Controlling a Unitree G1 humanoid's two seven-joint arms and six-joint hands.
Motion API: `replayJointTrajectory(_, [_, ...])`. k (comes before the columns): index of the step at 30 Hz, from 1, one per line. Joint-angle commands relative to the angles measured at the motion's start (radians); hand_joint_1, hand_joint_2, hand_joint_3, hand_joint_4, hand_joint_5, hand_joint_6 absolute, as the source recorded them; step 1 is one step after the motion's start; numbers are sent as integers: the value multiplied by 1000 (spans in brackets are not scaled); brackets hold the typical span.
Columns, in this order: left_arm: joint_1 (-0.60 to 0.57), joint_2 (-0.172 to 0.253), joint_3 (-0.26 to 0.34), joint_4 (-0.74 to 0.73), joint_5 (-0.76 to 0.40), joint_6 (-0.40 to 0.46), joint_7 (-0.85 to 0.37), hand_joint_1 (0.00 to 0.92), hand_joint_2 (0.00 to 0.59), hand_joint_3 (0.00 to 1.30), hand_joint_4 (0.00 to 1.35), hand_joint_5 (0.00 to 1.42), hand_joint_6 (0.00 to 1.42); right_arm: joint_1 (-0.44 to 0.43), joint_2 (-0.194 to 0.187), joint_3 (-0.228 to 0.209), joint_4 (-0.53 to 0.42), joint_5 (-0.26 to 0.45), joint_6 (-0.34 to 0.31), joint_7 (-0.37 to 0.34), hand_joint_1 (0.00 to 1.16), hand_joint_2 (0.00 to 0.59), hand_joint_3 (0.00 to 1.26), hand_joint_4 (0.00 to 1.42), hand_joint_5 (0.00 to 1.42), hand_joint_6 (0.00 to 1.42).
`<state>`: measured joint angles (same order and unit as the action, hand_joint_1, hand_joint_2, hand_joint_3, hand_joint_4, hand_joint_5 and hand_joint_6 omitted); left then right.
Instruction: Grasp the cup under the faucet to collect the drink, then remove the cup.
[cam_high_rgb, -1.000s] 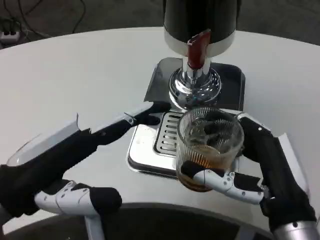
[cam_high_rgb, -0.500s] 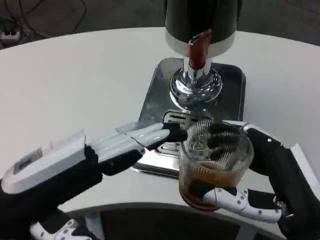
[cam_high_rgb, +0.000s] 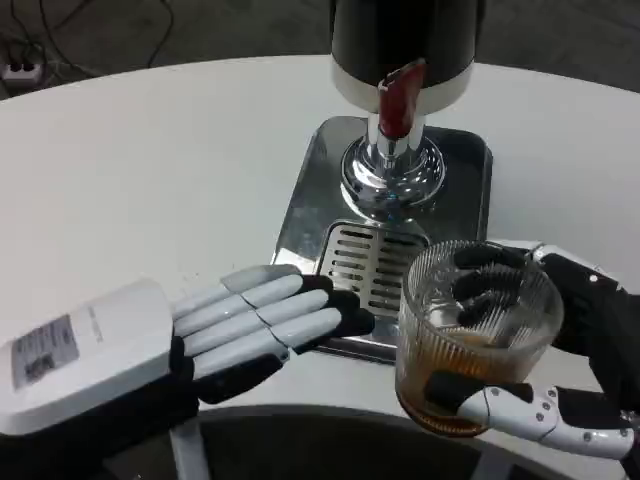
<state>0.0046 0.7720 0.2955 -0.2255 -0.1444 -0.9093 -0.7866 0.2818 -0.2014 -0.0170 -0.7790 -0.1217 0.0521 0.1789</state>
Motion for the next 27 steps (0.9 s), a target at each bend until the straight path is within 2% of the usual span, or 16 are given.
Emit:
replayJointTrajectory(1, [37, 31, 17, -3, 23, -46, 17, 0, 93, 5, 0, 0, 0, 17, -20, -27, -71, 51, 27, 32, 894, 136, 755, 779, 950, 838])
replayJointTrajectory(13, [110, 64, 58, -21, 11, -82, 37, 0, 95, 0, 0, 0, 0, 37, -65, -73, -183, 107, 114, 89, 894, 136, 763, 779, 951, 840])
replayJointTrajectory(27, [163, 85, 86, -51, 4, -81, 52, 0, 94, 0, 0, 0, 0, -6, -90, -44, -231, 132, 188, 110, 894, 136, 763, 779, 951, 840])
